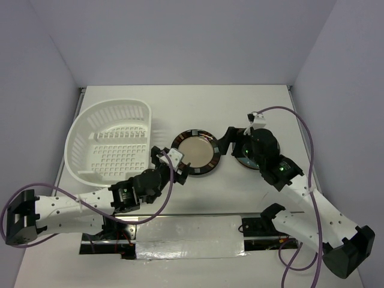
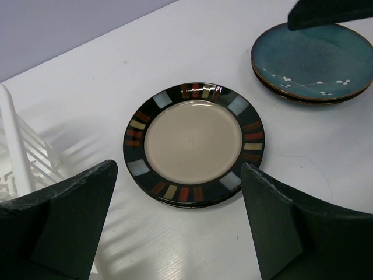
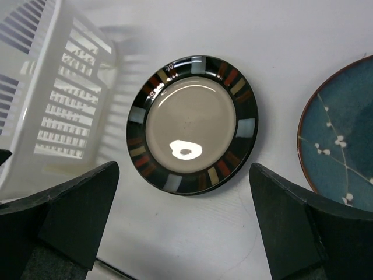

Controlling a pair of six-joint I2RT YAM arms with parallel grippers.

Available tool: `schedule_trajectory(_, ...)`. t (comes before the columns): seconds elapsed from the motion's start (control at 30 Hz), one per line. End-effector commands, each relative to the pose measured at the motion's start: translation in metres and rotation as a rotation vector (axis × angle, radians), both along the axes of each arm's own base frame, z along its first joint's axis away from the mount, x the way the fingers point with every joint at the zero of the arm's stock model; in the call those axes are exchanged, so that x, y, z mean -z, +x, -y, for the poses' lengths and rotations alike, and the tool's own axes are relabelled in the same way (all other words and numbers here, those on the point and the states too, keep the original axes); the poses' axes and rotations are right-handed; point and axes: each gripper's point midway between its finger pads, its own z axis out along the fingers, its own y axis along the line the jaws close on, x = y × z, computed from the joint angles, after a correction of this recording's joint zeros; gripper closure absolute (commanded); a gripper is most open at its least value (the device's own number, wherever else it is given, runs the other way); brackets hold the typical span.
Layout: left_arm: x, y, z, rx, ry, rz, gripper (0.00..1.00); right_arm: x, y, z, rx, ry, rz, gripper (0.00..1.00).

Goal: Unload the plates from the dish rack

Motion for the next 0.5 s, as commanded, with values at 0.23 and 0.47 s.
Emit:
schedule_trajectory(0.23, -0.023, -0.001, -0.013, -0.030, -0.096, 0.063, 0.01, -0.021, -0.014, -0.014, -0.119, 0.067, 0.143, 0.00)
schedule_trajectory(0.47, -0.017, 0.002, -0.007, -0.028, -0.067, 0.055, 0.01, -0.029, -0.019, -0.015, -0.139, 0.089, 0.184, 0.00)
